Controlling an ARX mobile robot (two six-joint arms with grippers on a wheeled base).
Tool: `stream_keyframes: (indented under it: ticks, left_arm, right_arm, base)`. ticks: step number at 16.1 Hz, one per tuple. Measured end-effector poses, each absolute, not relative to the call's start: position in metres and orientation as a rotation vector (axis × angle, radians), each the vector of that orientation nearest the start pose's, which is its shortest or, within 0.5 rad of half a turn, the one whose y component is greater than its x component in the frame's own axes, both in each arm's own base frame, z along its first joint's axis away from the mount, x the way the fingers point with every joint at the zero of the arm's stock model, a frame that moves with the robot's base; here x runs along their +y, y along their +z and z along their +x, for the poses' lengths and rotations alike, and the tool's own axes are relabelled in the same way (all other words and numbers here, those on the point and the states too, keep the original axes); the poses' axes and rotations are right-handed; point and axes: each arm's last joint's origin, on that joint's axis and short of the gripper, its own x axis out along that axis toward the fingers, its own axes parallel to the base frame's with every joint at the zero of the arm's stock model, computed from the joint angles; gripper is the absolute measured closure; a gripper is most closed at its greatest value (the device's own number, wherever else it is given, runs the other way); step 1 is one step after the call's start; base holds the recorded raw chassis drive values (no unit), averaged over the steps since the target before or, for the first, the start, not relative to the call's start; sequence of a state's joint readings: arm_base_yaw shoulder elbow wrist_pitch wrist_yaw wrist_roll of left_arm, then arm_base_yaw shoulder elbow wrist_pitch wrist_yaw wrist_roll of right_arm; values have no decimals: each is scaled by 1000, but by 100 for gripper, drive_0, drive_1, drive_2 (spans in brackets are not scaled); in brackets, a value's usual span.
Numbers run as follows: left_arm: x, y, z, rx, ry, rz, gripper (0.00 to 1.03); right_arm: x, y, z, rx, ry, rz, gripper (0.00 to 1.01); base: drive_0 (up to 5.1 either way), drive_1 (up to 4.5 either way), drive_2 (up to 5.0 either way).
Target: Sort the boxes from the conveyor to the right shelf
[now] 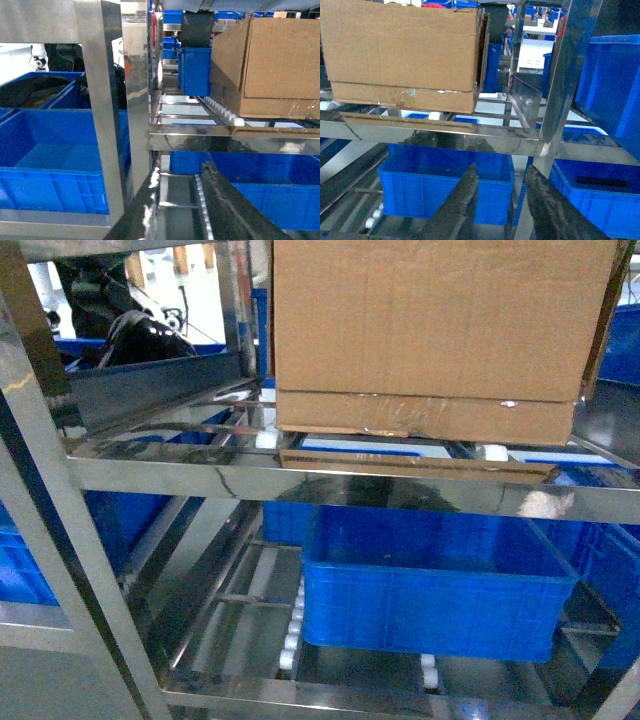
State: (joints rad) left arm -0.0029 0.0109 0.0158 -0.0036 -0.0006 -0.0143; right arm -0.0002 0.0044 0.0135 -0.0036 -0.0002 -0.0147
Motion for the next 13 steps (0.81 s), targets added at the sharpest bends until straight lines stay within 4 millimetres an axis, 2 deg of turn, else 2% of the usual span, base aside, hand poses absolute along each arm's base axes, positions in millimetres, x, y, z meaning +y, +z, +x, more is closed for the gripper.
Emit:
stream_keyframes:
  ticks: [4,6,7,13]
  left_arm:
    - [0,168,97,-1,-2,-14,25]
    - [0,168,97,-1,-3,-14,3]
    - [0,168,97,-1,-2,-14,6]
    - [0,168,97,-1,-2,-14,5]
  right_arm:
    - [0,167,97,-6,0,-15,25]
    - [0,167,97,-5,0,-14,1]
    - [0,167,97,-5,0,-14,4]
    - [0,167,97,-5,0,-14,3]
  base:
    - [0,0,0]
    - [0,0,0]
    - [0,0,0]
    - [0,0,0]
